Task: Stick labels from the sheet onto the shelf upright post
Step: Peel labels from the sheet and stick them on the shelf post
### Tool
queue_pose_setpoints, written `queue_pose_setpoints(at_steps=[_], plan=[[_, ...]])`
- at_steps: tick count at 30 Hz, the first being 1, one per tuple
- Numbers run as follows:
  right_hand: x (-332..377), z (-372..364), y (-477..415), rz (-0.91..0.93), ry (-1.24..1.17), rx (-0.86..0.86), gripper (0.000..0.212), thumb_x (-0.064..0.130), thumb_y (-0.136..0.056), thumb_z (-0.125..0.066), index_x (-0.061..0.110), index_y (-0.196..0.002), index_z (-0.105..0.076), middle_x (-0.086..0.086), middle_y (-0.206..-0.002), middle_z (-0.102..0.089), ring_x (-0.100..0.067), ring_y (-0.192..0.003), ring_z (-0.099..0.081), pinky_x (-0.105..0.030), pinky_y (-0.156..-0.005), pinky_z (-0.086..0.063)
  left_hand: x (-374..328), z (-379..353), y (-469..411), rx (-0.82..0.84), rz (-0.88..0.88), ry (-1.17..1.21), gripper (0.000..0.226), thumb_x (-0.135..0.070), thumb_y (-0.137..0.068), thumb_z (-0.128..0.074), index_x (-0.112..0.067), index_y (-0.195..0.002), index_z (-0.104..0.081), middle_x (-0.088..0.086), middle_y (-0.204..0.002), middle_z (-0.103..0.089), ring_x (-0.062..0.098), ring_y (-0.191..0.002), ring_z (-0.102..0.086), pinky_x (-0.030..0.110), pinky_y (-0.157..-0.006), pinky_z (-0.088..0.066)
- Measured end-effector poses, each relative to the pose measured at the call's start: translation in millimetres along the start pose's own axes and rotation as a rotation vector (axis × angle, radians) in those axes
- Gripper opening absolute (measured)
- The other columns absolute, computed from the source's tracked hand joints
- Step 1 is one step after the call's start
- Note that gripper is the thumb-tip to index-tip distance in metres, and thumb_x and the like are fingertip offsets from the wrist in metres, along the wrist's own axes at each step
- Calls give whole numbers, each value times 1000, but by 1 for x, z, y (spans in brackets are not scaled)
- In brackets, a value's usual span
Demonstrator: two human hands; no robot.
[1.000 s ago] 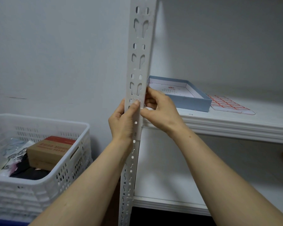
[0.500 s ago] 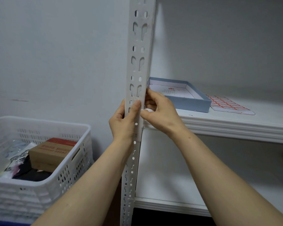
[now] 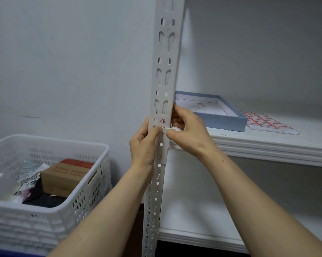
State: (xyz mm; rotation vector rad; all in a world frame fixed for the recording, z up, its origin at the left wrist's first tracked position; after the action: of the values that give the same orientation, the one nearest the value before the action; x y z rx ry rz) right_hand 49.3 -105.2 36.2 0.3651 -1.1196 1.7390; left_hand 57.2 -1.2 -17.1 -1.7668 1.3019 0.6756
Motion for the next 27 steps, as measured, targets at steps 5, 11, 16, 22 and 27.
queue_pose_setpoints(at_steps=[5,11,16,22,27], plan=[[1,1,3,3,-7,8,48,22,-70,-59,27,-118,-59,-2,-108,-58,-10,-94,-62,-30,-94,-50,-1,0,1,-5,-5,24,27,-9,-91,-57,-16,-114,-68,-3,-98,-75,3,-83,-70,13,-65,-51],[4,0,3,3,-11,-4,54,31,-63,-53,29,-116,-59,-1,-106,-58,-8,-92,-63,-27,-92,-50,-1,1,0,-21,-37,-3,24,-11,-91,-58,-16,-112,-68,0,-99,-74,3,-83,-69,13,-65,-51],[2,0,2,-1,1,3,51,24,-67,-56,27,-118,-59,-2,-107,-57,-9,-93,-62,-29,-93,-50,-1,-1,-1,-29,-21,35,23,-9,-90,-59,-14,-110,-68,-7,-86,-75,1,-77,-69,12,-62,-51],[1,1,3,-3,-3,-3,48,9,-75,-60,25,-120,-58,-2,-108,-56,-9,-94,-62,-27,-94,-49,0,-2,0,-16,12,63,27,-5,-89,-58,-8,-114,-68,3,-95,-74,5,-78,-70,15,-62,-52],[2,1,3,3,0,-6,49,9,-75,-60,26,-121,-57,-1,-108,-56,-8,-95,-61,-26,-94,-49,-1,-2,1,-23,-9,49,24,-7,-90,-59,-10,-111,-68,1,-91,-74,3,-76,-69,13,-61,-51]])
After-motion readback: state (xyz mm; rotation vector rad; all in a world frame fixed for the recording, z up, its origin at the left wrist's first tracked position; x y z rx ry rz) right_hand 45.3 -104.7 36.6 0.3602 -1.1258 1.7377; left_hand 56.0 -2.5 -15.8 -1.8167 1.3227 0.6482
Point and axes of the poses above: each hand's wrist, its own y-axis away from the middle knuckle, its own z-axis out of the back of the hand, x = y × z, the point moved 6 cm from there along -y, towards the middle knuckle
